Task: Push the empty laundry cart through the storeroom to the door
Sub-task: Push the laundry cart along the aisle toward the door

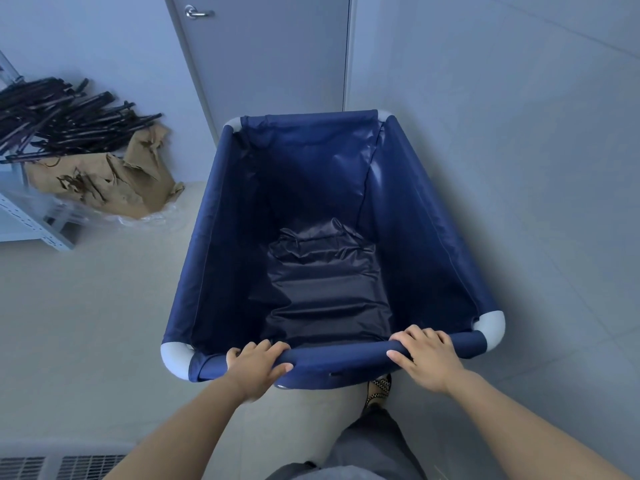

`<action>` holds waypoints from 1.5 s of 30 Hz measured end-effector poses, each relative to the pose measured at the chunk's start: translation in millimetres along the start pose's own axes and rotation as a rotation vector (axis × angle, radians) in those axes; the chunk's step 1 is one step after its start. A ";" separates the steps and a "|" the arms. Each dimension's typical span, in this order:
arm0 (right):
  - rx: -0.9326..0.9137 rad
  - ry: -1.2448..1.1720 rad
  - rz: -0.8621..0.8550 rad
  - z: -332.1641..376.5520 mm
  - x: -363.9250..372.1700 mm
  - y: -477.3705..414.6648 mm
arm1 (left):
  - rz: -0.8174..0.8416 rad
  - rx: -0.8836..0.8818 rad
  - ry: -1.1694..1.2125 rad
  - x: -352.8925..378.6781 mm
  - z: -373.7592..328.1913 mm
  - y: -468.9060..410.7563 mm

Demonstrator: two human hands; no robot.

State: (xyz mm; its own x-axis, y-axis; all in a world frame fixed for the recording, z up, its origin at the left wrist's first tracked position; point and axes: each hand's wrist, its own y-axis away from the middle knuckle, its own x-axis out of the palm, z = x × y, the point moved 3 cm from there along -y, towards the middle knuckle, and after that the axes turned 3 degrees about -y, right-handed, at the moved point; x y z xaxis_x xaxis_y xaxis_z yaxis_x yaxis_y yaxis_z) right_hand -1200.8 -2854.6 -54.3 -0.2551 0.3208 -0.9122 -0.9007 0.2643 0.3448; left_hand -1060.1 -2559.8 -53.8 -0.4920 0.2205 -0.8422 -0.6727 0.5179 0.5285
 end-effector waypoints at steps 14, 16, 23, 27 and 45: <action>-0.003 0.022 0.031 -1.5 0.0 -0.7 | 0.002 -0.008 0.032 2.5 -0.1 -0.4; -0.006 0.019 0.039 -0.8 0.1 -0.8 | 0.004 -0.011 0.029 3.0 0.4 0.6; -0.023 0.079 0.061 -0.3 0.0 -1.6 | -0.035 -0.042 0.067 3.6 -5.7 6.6; -0.052 0.097 0.103 1.3 -4.1 -2.4 | -0.059 -0.051 0.075 -1.5 -17.5 10.5; -0.289 0.032 -0.159 70.4 9.9 -30.0 | -0.113 0.229 -0.162 -6.7 -16.3 -17.9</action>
State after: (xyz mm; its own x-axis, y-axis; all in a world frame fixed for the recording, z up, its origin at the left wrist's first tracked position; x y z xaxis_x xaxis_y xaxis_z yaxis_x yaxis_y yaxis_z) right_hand -1151.5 -2795.3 -58.1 -0.1102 0.2659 -0.9577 -0.9914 0.0387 0.1248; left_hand -1053.8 -2584.0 -55.8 -0.3140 0.2708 -0.9100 -0.5669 0.7153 0.4086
